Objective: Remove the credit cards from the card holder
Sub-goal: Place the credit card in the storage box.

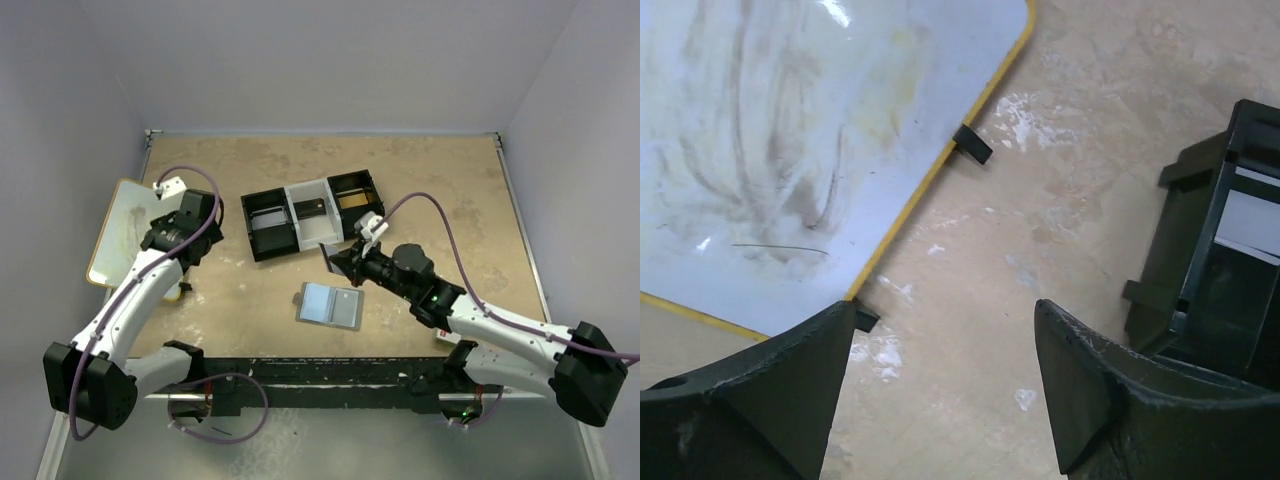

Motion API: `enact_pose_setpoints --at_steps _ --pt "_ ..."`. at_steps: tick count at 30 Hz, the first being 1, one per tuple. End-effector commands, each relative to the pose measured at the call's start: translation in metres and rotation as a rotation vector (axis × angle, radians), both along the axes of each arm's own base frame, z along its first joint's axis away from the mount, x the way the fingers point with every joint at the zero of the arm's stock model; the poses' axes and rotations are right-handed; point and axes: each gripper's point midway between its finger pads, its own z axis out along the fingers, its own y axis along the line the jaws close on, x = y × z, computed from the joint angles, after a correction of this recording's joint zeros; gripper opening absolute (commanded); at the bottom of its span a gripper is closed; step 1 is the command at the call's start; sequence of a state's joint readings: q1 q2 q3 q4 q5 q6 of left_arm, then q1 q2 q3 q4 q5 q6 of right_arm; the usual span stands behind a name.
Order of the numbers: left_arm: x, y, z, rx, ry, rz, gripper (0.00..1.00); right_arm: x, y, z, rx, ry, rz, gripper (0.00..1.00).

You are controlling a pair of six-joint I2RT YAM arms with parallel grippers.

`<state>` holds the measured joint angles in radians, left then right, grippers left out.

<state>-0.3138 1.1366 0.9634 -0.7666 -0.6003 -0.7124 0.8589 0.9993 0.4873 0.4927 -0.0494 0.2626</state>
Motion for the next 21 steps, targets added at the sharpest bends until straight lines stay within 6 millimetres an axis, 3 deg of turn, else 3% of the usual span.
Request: enact_pose_setpoints --at_steps 1,5,7,13,21 --pt "-0.004 0.031 0.024 0.12 -0.08 0.059 0.7 0.025 0.003 0.02 -0.148 -0.172 -0.016 0.0" --pt "-0.012 0.039 0.029 0.132 -0.119 0.086 0.71 0.044 0.018 0.024 -0.202 -0.215 -0.017 0.0" --pt "-0.018 0.046 0.039 0.154 -0.14 0.118 0.71 0.047 0.036 0.024 -0.233 -0.213 0.052 0.0" --pt "-0.026 0.054 0.056 0.146 -0.226 0.159 0.72 0.086 0.082 0.027 -0.343 -0.24 0.111 0.0" --pt "-0.046 0.067 0.084 0.109 -0.387 0.229 0.73 0.126 0.127 0.003 -0.471 -0.267 0.18 0.0"
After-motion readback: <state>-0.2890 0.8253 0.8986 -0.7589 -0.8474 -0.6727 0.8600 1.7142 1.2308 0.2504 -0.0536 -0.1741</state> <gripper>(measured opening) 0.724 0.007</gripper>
